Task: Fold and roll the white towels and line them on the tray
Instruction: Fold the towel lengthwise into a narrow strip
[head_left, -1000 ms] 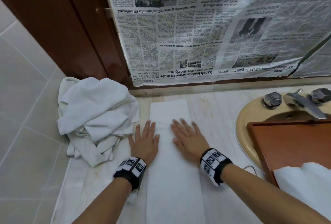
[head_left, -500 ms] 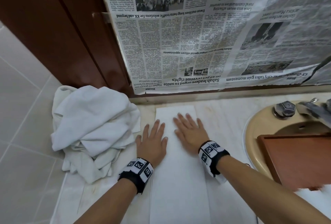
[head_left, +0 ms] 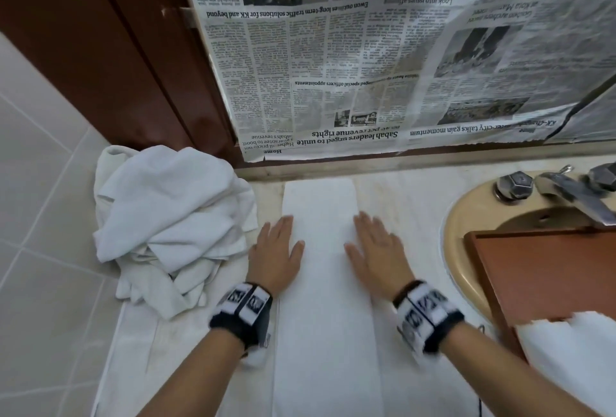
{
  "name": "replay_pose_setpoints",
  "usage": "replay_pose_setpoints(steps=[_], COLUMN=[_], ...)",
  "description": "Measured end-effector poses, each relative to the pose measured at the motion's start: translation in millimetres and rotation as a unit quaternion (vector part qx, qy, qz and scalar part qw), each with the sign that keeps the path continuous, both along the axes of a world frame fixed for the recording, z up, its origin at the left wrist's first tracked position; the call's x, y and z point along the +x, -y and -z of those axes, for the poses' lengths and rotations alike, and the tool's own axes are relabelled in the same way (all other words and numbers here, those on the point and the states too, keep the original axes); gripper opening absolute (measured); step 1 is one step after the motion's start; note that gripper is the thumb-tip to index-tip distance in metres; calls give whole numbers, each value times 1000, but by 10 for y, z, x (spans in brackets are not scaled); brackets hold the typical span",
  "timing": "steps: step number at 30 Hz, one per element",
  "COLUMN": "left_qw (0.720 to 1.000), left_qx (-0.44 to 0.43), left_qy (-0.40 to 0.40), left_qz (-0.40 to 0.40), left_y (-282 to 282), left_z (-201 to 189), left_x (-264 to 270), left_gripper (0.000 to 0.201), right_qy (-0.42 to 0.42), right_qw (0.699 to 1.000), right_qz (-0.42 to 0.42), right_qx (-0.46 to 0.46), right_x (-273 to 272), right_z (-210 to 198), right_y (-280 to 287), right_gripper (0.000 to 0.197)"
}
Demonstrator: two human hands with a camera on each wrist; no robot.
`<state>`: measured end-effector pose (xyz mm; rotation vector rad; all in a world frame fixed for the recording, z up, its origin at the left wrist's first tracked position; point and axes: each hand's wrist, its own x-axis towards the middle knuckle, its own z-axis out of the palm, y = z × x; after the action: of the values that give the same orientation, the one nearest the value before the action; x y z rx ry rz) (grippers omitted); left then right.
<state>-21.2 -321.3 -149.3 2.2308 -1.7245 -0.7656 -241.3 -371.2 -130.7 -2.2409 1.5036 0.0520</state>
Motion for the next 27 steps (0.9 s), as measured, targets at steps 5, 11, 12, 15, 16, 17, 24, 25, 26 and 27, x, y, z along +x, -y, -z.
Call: replay_pose_setpoints(steps=[5, 11, 12, 15, 16, 17, 24, 25, 26, 27], left_qw=[991, 985, 985, 986, 986, 985, 999, 1000, 1000, 999], left_qx=[77, 68, 69, 69, 74, 81, 17, 2, -10, -18], left_qy=[77, 132, 133, 133, 133, 129, 32, 15, -5, -28], left_qz=[73, 93, 90, 75, 75, 75, 15, 1, -15, -36], left_y=[-748, -530, -419, -122, -37, 32, -382, -540, -713, -873], left_z=[142, 192, 188, 191, 193, 191, -13, -30, -42, -49], left_x=[-224, -393, -445, -557, -563, -556, -553, -548, -550, -559], left_gripper=[68, 73, 68, 65, 65, 66, 61, 57, 51, 42], right_qy=[-56, -109, -108, -106, -110, -110, 47, 70, 85, 97], right_qw=[992, 985, 985, 985, 985, 986, 998, 998, 996, 995], right_qz=[-106, -132, -134, -133, -129, -126, -29, -11, 2, 9], right_qx=[46, 25, 28, 29, 30, 28, 4, 4, 6, 8], right_x=[-242, -512, -536, -592, -597, -590, -598, -651, -708, -767], right_z=[174, 266, 245, 272, 281, 287, 80, 28, -17, -45], right_y=[-964, -681, -561, -213, -118, -51, -581, -804, -1056, -1300], right_gripper=[70, 78, 81, 76, 71, 67, 66, 68, 68, 66])
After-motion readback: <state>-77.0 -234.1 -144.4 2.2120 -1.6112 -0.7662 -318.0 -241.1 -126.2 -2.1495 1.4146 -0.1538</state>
